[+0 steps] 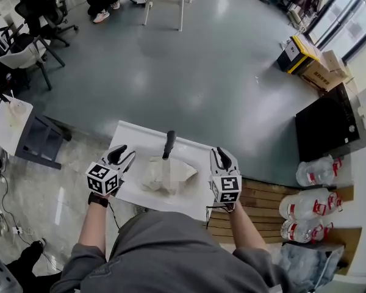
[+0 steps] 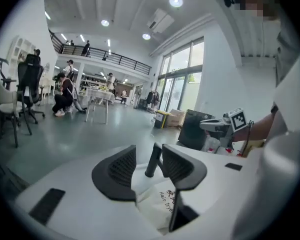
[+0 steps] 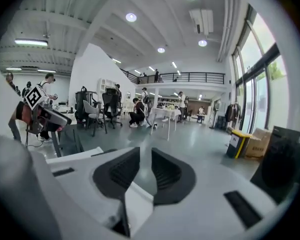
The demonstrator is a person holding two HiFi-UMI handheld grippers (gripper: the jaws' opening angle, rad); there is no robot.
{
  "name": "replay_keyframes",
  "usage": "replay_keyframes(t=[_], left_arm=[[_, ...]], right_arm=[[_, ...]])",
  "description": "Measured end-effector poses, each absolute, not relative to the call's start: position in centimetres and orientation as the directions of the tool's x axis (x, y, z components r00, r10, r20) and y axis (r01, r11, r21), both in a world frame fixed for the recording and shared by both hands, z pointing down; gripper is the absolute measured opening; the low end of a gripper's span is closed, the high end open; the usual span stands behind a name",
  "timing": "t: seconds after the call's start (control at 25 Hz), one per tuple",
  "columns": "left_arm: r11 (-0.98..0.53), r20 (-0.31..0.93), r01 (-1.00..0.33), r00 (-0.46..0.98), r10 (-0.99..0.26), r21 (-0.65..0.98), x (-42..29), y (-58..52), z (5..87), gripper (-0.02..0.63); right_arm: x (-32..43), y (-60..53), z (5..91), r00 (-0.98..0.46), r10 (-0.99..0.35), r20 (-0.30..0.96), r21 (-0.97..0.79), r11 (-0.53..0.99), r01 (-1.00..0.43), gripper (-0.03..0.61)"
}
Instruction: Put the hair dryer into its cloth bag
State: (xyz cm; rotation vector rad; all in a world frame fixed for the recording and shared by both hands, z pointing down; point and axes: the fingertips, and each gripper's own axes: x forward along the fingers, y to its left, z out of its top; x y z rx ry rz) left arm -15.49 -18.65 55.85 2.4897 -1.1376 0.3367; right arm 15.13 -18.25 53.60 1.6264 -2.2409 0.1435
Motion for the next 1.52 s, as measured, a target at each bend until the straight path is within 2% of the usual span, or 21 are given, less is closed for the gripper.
replay_keyframes(t=[0.28, 0.4, 0.44, 0.52, 0.72, 1.52], left_arm=[[-0.578, 0.218, -0.805, 0.592, -0.775, 0.131, -16.1, -18.9, 48.6, 0.107], [-0.57, 0.184, -0.817, 0.575, -0.797, 0.086, -16.3, -18.6, 47.0, 0.054], [-0.567, 0.176, -0.82, 0.57, -0.802, 0.074, -16.3, -18.4, 46.7, 0.017], [-0.565, 0.167, -0.823, 0.565, -0.808, 0.057, -16.2, -18.2, 46.1, 0.003], [-0.572, 0.165, -0.818, 0.573, -0.803, 0.059, -15.9, -17.7, 46.3, 0.002], [-0.598, 0.165, -0.8, 0.597, -0.785, 0.05, -15.2, -17.7, 46.4, 0.0]], right_arm=[[14.2, -16.8, 46.5, -0.296, -0.937, 0.184, 0.167, 0.326, -0.93, 0.066], [14.2, -16.3, 44.7, -0.291, -0.946, 0.14, 0.171, 0.312, -0.934, 0.064], [14.3, -16.1, 44.3, -0.285, -0.95, 0.129, 0.174, 0.305, -0.936, 0.063], [14.3, -15.8, 43.6, -0.278, -0.954, 0.11, 0.181, 0.295, -0.938, 0.044], [14.0, -15.5, 43.4, -0.27, -0.958, 0.095, 0.177, 0.283, -0.942, 0.002], [12.9, -15.5, 44.7, -0.294, -0.949, 0.116, 0.154, 0.309, -0.938, 0.0]])
